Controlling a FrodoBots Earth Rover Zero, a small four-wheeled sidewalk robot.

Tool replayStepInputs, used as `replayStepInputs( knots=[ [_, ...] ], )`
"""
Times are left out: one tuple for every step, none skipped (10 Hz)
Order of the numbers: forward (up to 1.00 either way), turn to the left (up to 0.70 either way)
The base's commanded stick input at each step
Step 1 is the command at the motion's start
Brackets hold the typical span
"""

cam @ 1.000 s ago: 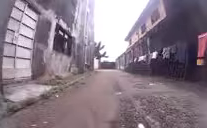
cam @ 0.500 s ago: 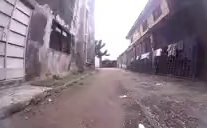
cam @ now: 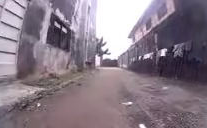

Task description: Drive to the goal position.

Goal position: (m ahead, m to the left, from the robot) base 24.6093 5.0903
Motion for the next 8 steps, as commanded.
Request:
replayStepInputs(
  knots=[
    [0.7,0.0],
    [0.7,0.0],
    [0.7,0.0],
    [0.7,0.0],
    [0.7,0.0],
    [0.7,0.0],
    [0.7,0.0],
    [0.7,0.0]
  ],
)
